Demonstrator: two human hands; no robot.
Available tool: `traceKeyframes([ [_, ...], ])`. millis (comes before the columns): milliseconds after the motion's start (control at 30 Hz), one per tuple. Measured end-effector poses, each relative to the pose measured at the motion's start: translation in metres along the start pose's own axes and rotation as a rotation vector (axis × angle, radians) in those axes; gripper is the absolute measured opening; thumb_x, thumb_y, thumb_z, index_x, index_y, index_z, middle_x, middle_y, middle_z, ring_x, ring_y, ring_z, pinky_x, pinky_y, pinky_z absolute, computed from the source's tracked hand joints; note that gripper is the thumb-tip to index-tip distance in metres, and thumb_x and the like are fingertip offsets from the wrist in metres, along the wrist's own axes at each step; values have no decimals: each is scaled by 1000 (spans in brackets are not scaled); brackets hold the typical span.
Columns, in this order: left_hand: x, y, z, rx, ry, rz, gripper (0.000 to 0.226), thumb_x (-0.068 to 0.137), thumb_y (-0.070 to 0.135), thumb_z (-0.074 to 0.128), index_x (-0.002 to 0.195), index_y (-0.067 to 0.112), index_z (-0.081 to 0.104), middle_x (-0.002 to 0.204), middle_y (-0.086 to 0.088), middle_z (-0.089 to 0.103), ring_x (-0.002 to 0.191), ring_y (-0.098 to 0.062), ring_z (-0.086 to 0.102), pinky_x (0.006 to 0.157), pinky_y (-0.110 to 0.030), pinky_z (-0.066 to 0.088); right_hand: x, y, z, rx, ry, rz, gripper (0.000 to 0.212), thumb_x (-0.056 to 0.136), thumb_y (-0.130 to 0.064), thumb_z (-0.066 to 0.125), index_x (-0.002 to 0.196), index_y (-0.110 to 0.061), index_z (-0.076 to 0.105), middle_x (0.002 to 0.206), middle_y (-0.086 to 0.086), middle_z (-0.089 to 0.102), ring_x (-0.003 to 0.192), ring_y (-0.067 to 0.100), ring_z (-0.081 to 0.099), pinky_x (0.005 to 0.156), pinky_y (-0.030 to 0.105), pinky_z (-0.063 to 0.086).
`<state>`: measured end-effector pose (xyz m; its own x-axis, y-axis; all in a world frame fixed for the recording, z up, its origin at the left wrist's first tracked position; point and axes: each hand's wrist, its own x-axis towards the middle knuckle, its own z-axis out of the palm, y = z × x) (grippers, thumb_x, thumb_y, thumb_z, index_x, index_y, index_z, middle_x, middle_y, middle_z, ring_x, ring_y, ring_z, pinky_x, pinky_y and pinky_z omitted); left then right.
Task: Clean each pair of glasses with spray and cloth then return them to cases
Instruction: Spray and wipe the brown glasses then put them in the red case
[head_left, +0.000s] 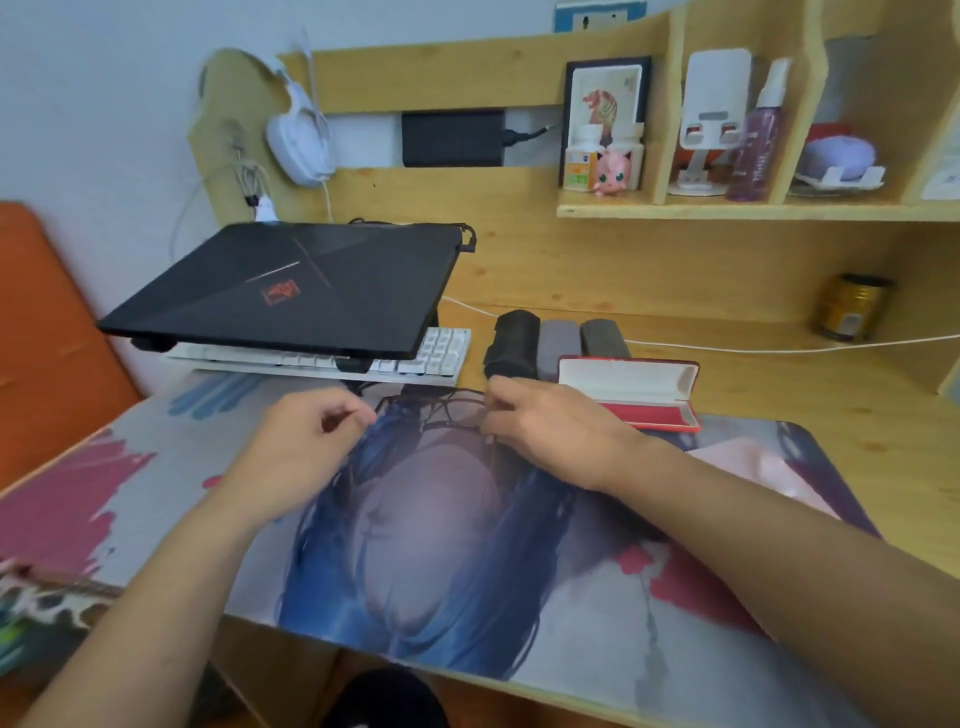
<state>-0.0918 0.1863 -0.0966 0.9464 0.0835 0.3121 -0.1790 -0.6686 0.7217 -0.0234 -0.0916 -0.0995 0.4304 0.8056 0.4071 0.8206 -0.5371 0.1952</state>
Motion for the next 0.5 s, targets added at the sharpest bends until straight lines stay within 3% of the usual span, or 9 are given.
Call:
traceKeyframes([
  [67,-3,10,2,-87,-60,-4,27,96,7,64,84,28,75,80,-1,75,81,-26,70,81,-38,55,-12,5,-10,141,84,83,12,97,-19,63,106,-21,71,98,2,56,78,25,60,64,36,49],
  [167,-8,31,13,-228,-139,-11,31,99,-3,54,92,17,76,87,-4,75,81,-21,71,73,-25,57,-39,14,-37,357,226,287,11,98,-22,62,89,-19,69,88,-2,55,77,17,57,70,30,44],
  [267,-8,58,36,-571,-279,-112,23,103,4,50,108,5,72,100,-16,75,89,-29,71,75,-29,60,-67,26,-66,460,269,455,20,97,-20,63,78,-25,61,79,-5,54,74,8,53,68,22,38],
  [367,-1,87,64,-910,-393,-273,31,105,18,43,121,4,66,111,-23,73,87,-30,71,72,-32,59,-93,39,-92,511,321,591,21,98,-20,64,80,-10,68,75,1,56,69,9,52,64,22,41],
  [433,6,104,81,-994,-438,-282,30,100,6,46,124,3,65,117,-24,71,84,-28,70,70,-31,57,-111,46,-107,542,385,685,22,98,-23,61,84,-10,71,77,4,59,68,8,53,63,24,42],
  [500,10,117,96,-999,-535,-234,38,91,-6,49,125,2,65,119,-24,70,89,-29,69,73,-31,55,-125,53,-117,587,446,762,21,99,-27,59,85,-17,71,71,-8,59,61,4,50,59,20,41],
])
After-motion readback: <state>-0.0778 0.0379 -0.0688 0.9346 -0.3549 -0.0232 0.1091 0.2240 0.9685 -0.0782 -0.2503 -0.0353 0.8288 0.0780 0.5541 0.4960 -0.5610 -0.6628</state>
